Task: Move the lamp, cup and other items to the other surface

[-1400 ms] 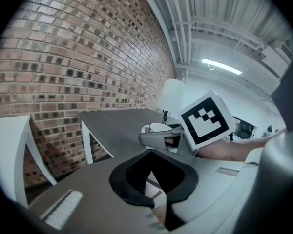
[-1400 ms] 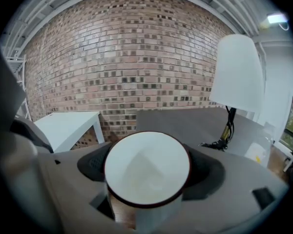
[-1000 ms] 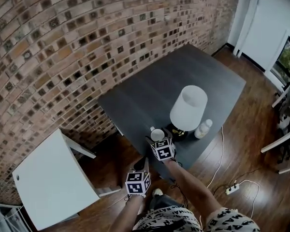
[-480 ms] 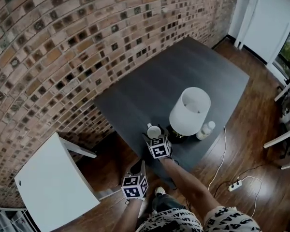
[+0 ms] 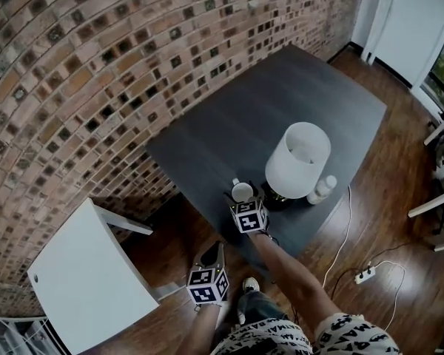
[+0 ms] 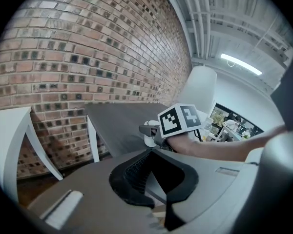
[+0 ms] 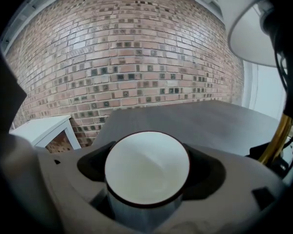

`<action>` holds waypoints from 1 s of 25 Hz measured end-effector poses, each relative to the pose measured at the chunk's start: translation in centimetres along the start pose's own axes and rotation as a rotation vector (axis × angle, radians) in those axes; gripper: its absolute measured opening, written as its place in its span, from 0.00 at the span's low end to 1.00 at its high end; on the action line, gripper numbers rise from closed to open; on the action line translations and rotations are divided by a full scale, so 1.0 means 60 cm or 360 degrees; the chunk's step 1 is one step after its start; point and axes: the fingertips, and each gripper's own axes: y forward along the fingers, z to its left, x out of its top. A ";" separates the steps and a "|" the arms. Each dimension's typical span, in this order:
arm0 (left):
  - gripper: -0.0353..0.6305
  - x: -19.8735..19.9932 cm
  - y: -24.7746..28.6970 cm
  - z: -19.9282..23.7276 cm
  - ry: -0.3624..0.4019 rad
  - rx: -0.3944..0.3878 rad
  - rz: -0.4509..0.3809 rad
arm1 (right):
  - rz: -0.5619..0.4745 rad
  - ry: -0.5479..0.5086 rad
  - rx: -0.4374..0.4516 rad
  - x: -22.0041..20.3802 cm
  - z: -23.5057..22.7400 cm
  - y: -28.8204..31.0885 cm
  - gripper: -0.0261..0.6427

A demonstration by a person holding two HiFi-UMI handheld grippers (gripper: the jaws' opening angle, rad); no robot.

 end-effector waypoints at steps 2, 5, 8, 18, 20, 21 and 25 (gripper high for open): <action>0.05 -0.003 -0.004 0.004 -0.0004 0.0002 0.0003 | -0.0003 0.0012 -0.0009 0.000 0.001 -0.001 0.67; 0.05 -0.009 -0.012 0.012 -0.0014 0.0006 0.0012 | 0.0010 0.0008 -0.0039 -0.007 0.001 -0.002 0.67; 0.05 -0.013 -0.017 0.016 -0.0017 0.0004 0.0021 | 0.0002 0.0003 -0.0058 -0.013 -0.003 -0.001 0.67; 0.05 -0.030 -0.030 0.034 -0.0050 0.0024 0.0035 | -0.0025 0.0014 -0.0061 -0.018 -0.006 -0.007 0.72; 0.05 -0.034 -0.034 0.039 -0.0054 0.0031 0.0037 | -0.0060 -0.0003 -0.0071 -0.013 -0.004 -0.020 0.73; 0.05 -0.035 -0.036 0.041 -0.0058 0.0033 0.0038 | -0.0081 -0.0010 -0.0084 -0.009 -0.003 -0.029 0.75; 0.05 -0.032 -0.044 0.045 -0.0060 0.0033 0.0035 | -0.0155 -0.0033 -0.0135 0.004 0.004 -0.081 0.75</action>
